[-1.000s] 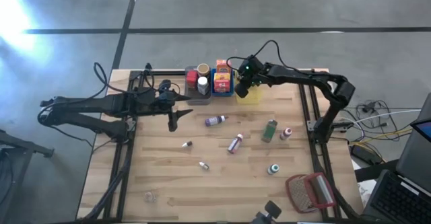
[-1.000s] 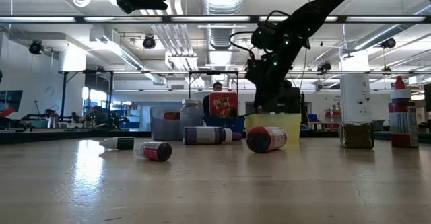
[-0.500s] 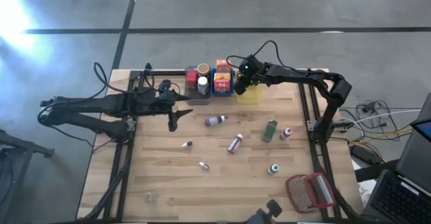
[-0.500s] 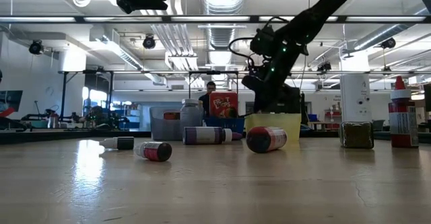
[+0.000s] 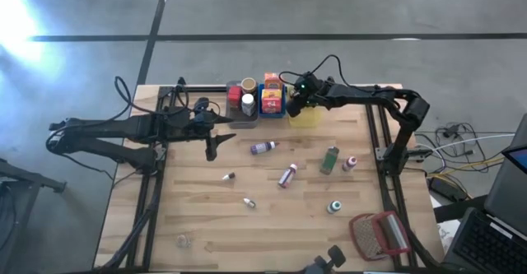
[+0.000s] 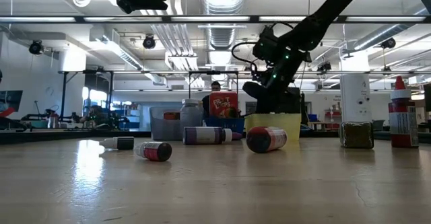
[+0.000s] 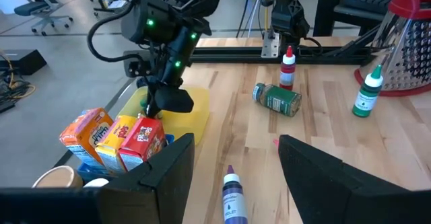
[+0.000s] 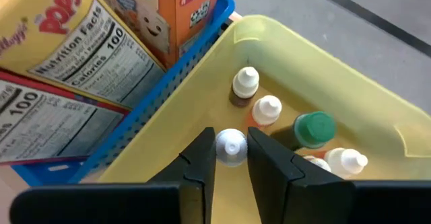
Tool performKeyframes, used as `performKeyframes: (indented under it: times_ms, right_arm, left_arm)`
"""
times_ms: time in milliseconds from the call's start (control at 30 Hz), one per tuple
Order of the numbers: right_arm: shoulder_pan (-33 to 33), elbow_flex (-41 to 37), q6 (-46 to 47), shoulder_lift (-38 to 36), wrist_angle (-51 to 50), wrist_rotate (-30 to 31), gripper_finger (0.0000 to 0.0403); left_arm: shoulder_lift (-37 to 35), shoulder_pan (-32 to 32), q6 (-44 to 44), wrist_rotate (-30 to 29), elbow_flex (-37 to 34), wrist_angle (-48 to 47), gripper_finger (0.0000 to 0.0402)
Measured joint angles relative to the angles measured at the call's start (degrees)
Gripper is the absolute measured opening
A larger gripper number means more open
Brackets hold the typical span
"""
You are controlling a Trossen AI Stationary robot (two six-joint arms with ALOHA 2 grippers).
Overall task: Pick & Place Kitchen Items
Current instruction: Put the right small pink food coloring bottle into the yellow bin
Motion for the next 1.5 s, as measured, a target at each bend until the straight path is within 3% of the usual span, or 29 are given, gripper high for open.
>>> performKeyframes:
  times_ms: [267, 533, 800, 1067, 1333, 1500]
  right_arm:
    - [0.02, -0.74, -0.93, 0.0, 0.42, -0.52, 0.0086]
    - [0.0, -0.85, -1.1, 0.02, 0.53, -1.56, 0.0067]
    - [-0.01, -2.34, -1.19, 0.09, 2.77, -2.44, 0.0086]
    - [-0.15, -4.03, -1.93, 0.09, 5.21, -3.08, 0.0069]
    - [-0.26, -4.17, -2.38, 0.09, 4.99, -4.61, 0.0088]
    - [-0.28, -4.17, -2.38, 0.09, 4.94, -4.68, 0.0079]
  left_arm:
    - [0.0, -0.01, -0.02, 0.0, 0.0, 0.0, 0.0223]
    - [0.0, 0.01, 0.0, 0.0, 0.0, 0.0, 0.0223]
    - [0.0, -0.02, -0.02, 0.0, 0.0, 0.0, 0.0223]
    - [0.0, -0.01, 0.0, -0.01, 0.0, 0.0, 0.0223]
    - [0.0, -0.01, -0.01, 0.0, 0.0, 0.0, 0.0223]
    - [0.0, 0.0, 0.0, 0.0, 0.0, 0.0, 0.0223]
